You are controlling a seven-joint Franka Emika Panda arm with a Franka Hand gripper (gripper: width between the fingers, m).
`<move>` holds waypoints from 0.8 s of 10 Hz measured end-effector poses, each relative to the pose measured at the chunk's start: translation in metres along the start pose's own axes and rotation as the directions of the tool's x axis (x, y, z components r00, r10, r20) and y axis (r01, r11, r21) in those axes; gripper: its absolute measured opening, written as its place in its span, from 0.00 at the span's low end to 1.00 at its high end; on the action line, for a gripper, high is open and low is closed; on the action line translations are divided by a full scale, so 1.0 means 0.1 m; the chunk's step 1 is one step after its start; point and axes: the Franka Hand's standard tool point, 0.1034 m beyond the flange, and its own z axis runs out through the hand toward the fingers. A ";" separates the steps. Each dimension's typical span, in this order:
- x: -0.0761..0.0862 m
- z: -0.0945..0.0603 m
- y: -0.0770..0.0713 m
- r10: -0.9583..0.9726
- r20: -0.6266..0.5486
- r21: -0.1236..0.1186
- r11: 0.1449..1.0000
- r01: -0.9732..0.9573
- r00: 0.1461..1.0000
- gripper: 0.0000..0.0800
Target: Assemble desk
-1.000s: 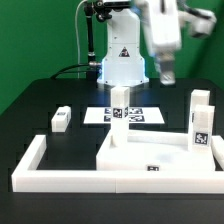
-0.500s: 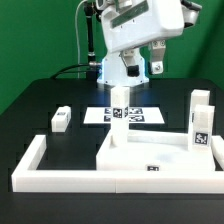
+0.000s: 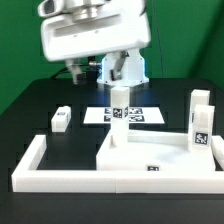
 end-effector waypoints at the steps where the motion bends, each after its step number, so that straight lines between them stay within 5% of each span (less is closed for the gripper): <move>1: -0.02 0.01 -0.07 -0.015 0.000 0.001 1.000 0.015 1.000 0.81; 5: -0.07 0.05 -0.01 -0.149 0.040 0.001 0.989 0.149 0.988 0.81; 6: -0.13 0.15 0.19 -0.153 0.087 -0.014 0.988 0.155 0.984 0.81; 8: -0.35 0.35 0.92 -0.110 0.370 -0.066 0.987 0.144 0.923 0.81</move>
Offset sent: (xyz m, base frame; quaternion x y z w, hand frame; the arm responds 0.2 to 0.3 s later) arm 0.0000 0.0000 0.0000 0.0000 0.0000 -0.0650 0.9979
